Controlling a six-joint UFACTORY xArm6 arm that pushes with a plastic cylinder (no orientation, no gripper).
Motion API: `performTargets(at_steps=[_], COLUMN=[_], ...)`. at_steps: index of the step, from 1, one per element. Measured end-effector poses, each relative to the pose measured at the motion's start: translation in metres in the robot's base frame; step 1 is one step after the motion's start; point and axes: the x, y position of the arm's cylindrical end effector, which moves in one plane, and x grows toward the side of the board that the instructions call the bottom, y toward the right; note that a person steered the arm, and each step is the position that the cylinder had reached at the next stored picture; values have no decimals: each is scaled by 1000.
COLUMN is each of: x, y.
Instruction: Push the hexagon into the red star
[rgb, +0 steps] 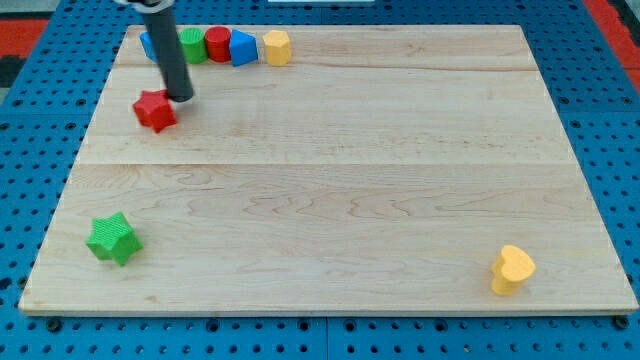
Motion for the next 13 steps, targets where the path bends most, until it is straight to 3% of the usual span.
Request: performTargets(at_steps=[1,3,4,5,7,8,9,10,13], x=[-1,-60,-116,-152,-122,-139,-147,-98,-35], y=[-5,195,240,243,169,171,130,130,154])
